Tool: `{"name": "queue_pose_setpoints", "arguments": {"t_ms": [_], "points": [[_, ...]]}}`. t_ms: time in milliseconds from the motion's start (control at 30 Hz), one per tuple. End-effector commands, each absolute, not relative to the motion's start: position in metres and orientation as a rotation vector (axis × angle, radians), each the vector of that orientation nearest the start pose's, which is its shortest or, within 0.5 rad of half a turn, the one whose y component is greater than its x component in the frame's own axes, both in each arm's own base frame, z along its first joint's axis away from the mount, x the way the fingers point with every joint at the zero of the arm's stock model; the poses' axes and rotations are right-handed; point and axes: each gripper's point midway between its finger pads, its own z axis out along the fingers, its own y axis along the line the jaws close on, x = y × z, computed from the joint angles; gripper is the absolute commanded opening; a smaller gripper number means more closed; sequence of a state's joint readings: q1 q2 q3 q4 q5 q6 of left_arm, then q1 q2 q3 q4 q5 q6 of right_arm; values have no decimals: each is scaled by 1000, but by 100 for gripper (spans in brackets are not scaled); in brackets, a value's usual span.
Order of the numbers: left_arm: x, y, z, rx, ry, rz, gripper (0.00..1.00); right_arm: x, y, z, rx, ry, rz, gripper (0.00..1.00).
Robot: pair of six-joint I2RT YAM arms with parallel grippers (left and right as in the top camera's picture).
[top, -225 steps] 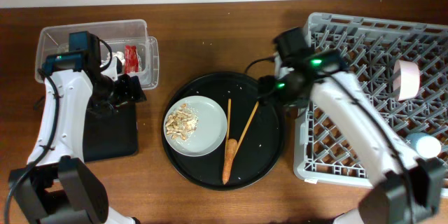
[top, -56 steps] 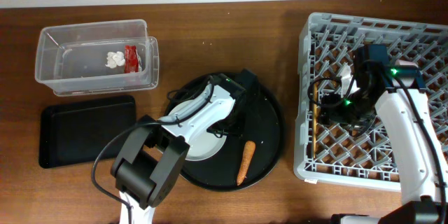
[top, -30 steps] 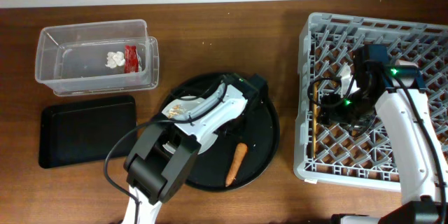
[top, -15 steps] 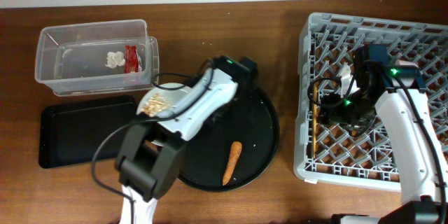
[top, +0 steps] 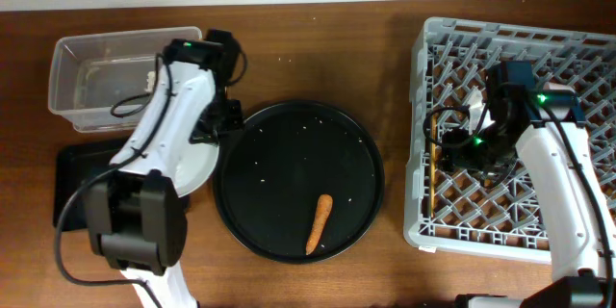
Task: Sort waste into correct bins and load items into the dishwasher rack
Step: 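Tip the plate over the black tray to dump the food scraps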
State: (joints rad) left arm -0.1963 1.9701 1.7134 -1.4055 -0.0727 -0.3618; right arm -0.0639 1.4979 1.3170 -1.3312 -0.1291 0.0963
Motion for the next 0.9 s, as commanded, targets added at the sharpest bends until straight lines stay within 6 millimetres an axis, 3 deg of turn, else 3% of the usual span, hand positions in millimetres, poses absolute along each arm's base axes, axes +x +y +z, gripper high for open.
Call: {"name": "queue_pose_setpoints", "arguments": {"t_ms": [0, 100, 233, 400, 633, 733, 867], "points": [[357, -54, 131, -145, 3156, -136, 1, 266, 3, 146, 225, 3074, 185, 69], [360, -42, 136, -131, 3132, -347, 0, 267, 3, 146, 222, 3071, 185, 69], [365, -37, 153, -76, 3010, -766, 0, 267, 3, 146, 222, 3071, 184, 68], [358, -4, 179, -165, 2821, -1109, 0, 267, 2, 146, 222, 3071, 178, 69], [351, 55, 216, -370, 2496, -1352, 0, 267, 1, 146, 223, 3073, 166, 69], [346, 80, 220, -465, 2426, -1353, 0, 267, 0, 146, 224, 3073, 156, 69], [347, 81, 225, -429, 2387, -1362, 0, 266, 0, 146, 224, 3075, 155, 69]]}}
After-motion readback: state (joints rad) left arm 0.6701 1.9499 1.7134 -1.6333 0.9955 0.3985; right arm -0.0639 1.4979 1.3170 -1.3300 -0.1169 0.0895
